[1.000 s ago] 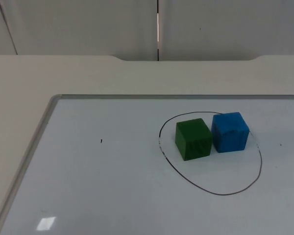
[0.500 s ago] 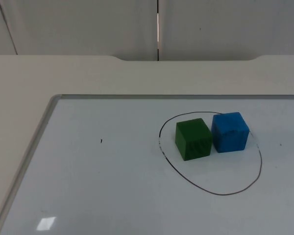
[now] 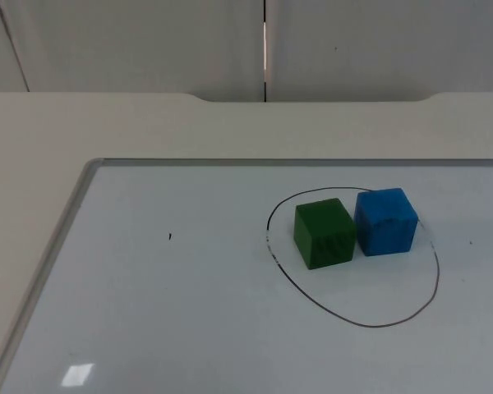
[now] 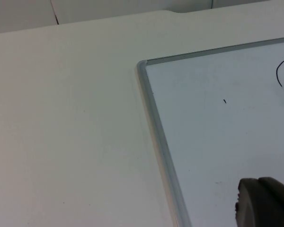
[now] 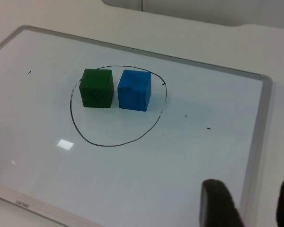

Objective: Push the two cubes into the marked area.

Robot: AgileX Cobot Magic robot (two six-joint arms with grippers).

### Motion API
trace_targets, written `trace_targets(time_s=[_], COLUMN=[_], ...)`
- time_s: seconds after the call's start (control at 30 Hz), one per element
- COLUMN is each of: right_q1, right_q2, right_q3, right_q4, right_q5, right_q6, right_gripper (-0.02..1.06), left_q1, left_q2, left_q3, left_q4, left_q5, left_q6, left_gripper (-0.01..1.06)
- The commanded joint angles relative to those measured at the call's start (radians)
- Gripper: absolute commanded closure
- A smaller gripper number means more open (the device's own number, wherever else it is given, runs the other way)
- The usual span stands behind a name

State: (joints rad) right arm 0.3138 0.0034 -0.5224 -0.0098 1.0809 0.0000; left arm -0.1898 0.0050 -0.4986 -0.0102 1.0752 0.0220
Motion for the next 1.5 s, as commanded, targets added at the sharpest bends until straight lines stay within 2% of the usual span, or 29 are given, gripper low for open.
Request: trace_targets(time_s=[0.0,0.03,0.17,0.57,0.7,0.73,0.77,1.0,1.07,1.1,1.17,1.27,1.3,1.4,1.43,1.47], right_q1=[0.0,0.0,0.0,0.0,0.0,0.0,0.0,0.0,0.0,0.0,0.0,0.0,0.0,0.0,0.0,0.0], right_q2=[-0.003,-0.003,-0.003,-0.003,-0.003,-0.003,-0.003,-0.003,-0.003,-0.003,-0.003,-0.003,-0.003,-0.003,-0.003,-0.003], right_q3=[0.007,0.007,0.007,0.007,0.007,0.007,0.007,0.007,0.007,0.007,0.007,0.007,0.007,0.007,0.007,0.007], right_q4=[-0.002,-0.002,-0.004,-0.004,-0.004,-0.004,-0.006,-0.006,-0.006,-0.006,-0.006,-0.006,-0.006,-0.006,-0.006,-0.006], right_q5=[-0.002,-0.002,-0.002,-0.002,-0.002,-0.002,-0.002,-0.002,-0.002,-0.002,-0.002,-0.002,-0.002,-0.002,-0.002,-0.002], right_q6=[0.0,0.0,0.0,0.006,0.006,0.006,0.006,0.006,0.006,0.006,0.006,0.006,0.006,0.006,0.006,0.006], right_gripper=[0.54,0.54,0.39,0.37,0.07,0.07,-0.01,-0.01,-0.01,-0.01,-0.01,-0.01,-0.01,-0.01,-0.01,-0.01], left_q1=[0.004,0.004,0.004,0.004,0.004,0.004,0.004,0.004,0.004,0.004,0.004,0.004,0.004,0.004,0.004,0.004], left_q2=[-0.005,-0.005,-0.005,-0.005,-0.005,-0.005,-0.005,-0.005,-0.005,-0.005,-0.005,-0.005,-0.005,-0.005,-0.005,-0.005], left_q3=[0.005,0.005,0.005,0.005,0.005,0.005,0.005,0.005,0.005,0.005,0.005,0.005,0.005,0.005,0.005,0.005], left_q4=[0.003,0.003,0.003,0.003,0.003,0.003,0.003,0.003,0.003,0.003,0.003,0.003,0.003,0.003,0.003,0.003], left_q5=[0.0,0.0,0.0,0.0,0.0,0.0,0.0,0.0,0.0,0.0,0.0,0.0,0.0,0.0,0.0,0.0], left_q6=[-0.003,-0.003,-0.003,-0.003,-0.003,-0.003,-0.003,-0.003,-0.003,-0.003,-0.003,-0.003,-0.003,-0.003,-0.003,-0.003], left_gripper=[1.05,1.05,1.05,1.05,1.05,1.05,1.05,1.04,0.98,0.98,0.84,0.57,0.57,0.33,0.28,0.28])
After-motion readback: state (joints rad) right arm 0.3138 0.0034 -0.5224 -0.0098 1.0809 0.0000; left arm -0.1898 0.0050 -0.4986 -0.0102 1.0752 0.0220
